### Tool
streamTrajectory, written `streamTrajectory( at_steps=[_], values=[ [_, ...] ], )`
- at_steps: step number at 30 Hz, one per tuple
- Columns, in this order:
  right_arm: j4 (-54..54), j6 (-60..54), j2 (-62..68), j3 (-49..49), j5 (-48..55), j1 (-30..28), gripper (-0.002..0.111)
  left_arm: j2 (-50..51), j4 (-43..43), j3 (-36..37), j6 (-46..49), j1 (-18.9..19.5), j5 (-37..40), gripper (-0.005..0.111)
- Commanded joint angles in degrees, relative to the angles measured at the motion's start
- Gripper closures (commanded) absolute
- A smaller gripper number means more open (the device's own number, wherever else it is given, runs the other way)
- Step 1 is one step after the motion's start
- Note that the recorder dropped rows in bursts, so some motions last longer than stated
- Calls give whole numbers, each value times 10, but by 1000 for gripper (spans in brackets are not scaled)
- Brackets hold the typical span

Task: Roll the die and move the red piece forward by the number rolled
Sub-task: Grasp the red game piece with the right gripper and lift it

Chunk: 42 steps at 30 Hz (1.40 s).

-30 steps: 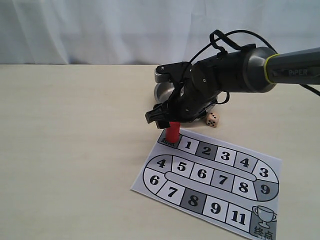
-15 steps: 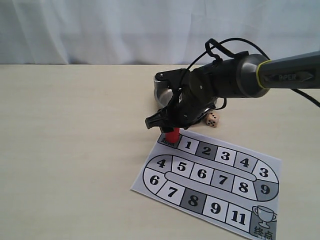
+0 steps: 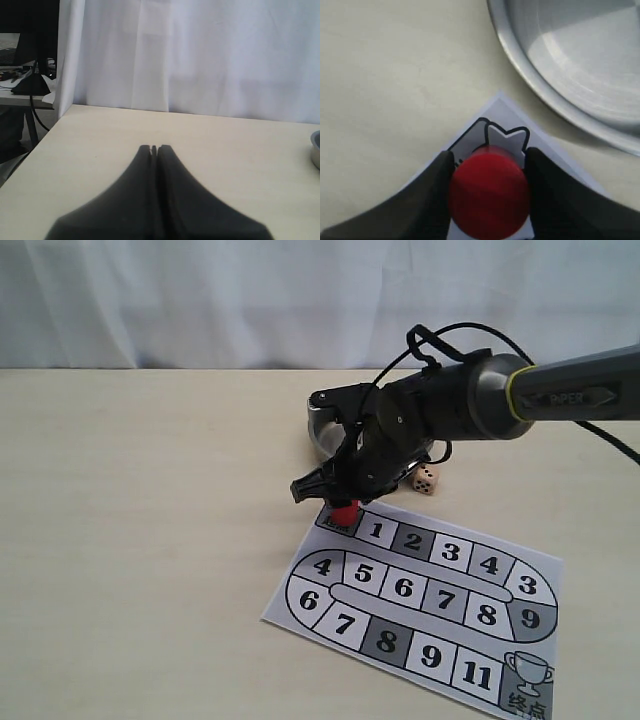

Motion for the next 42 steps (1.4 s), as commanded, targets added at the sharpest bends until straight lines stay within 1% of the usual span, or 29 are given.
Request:
streamTrajectory(
  at_steps=[1, 6, 8, 11, 16, 20, 26, 31, 32, 35, 36, 42],
  values=[
    [-5, -1, -7, -3, -6, 1, 104, -1, -2, -4, -1, -5, -6, 107],
    [-6, -37, -35, -3, -1, 1, 104, -1, -2, -4, -1, -5, -6, 107],
    [-8, -37, -50, -3, 11, 0, 104, -1, -2, -4, -1, -5, -6, 107],
    [-38, -37, -69, -3, 34, 0, 104, -1, -2, -4, -1, -5, -6, 107],
    [-55, -42, -74, -2, 74, 0, 104, -1, -2, -4, -1, -5, -7, 107],
    [-73, -46, -74, 6, 73, 0, 104, -1, -2, -4, -1, -5, -7, 107],
    [-96, -46, -74, 41, 40, -1, 104, -1, -2, -4, -1, -5, -7, 107],
    [-78, -26, -74, 41, 47, -17, 104, -1, -2, -4, -1, -5, -7, 107],
    [-52, -27, -74, 41, 43, -21, 104, -1, -2, -4, -1, -5, -7, 107],
    [-29, -28, -74, 65, -10, -21, 104, -1, -2, -4, -1, -5, -5, 107],
    [-29, -28, -74, 82, -37, -21, 104, -1, -2, -4, -1, -5, -5, 107],
    [-33, -27, -74, 137, -105, -21, 104, -1, -2, -4, -1, -5, -5, 107]
  ],
)
